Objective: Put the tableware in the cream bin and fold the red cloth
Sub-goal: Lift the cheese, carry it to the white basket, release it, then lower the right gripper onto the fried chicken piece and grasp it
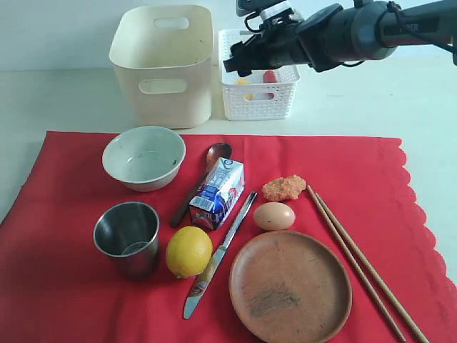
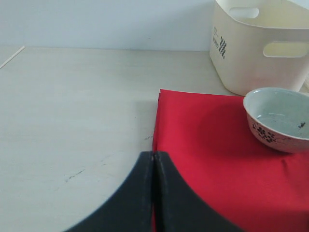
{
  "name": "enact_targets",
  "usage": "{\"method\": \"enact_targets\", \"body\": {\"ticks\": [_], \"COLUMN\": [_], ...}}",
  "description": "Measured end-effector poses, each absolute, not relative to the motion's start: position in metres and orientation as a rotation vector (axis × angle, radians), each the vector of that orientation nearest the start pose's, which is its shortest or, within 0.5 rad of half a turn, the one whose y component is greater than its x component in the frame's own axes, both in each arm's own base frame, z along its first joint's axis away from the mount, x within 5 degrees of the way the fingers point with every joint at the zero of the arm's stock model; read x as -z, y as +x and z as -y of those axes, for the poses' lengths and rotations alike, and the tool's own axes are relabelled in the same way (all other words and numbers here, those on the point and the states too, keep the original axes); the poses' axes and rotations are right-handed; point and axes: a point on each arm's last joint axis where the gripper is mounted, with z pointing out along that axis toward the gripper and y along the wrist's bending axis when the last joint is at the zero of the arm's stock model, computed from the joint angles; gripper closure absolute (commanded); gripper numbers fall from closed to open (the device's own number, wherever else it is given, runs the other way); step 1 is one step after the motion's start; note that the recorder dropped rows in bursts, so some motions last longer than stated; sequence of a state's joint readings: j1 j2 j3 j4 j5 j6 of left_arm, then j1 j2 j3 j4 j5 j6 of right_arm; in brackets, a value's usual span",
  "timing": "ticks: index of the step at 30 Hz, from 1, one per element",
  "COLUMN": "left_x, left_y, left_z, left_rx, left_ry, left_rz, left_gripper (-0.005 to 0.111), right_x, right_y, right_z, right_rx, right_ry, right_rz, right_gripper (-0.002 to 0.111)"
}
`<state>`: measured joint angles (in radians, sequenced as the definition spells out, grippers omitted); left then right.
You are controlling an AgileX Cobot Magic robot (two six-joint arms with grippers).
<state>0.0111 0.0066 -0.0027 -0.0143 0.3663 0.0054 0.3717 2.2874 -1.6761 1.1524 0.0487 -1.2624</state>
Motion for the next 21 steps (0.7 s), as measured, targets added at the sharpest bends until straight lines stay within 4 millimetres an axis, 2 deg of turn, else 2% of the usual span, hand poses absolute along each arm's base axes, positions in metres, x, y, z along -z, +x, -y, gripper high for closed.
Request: {"method": "enact_targets", "body": {"ticks": [2, 7, 10, 13, 18, 21], "left_x": [-0.181, -0.181, -0.181, -0.181, -0.181, -0.181], "left_y": [0.053, 0.053, 0.053, 0.053, 0.053, 0.053], "left_z": [0.0, 0.0, 0.0, 0.0, 0.0, 0.0], "left_rx": [0.003, 0.003, 0.003, 0.003, 0.003, 0.003], "left_ry": [-0.014, -0.014, -0.014, -0.014, -0.014, -0.014], "left_rz": [-1.854, -1.854, -1.854, -1.854, -1.854, -1.854], "left_gripper": [0.107, 0.107, 0.107, 0.107, 0.107, 0.107], "right_x": [-0.17, -0.218, -0.235, -0.239, -0.228, -0.222], "right_y": [0.481, 0.472, 0.465, 0.458, 0.448, 0.437], "right_z": [-0.194, -0.195, -0.192, -0.181, -0.153, -0.146], "right_rx": [-0.225, -0.243, -0.261, -0.295, -0.235, -0.219], "right_ry": [-0.545, -0.608, -0.71, -0.791, -0.91, -1.003], "right_rz": [-2.034, -1.941, -1.926, -2.002, -2.244, -2.373], "right_gripper": [0.033, 0.033, 0.033, 0.033, 0.033, 0.033]}}
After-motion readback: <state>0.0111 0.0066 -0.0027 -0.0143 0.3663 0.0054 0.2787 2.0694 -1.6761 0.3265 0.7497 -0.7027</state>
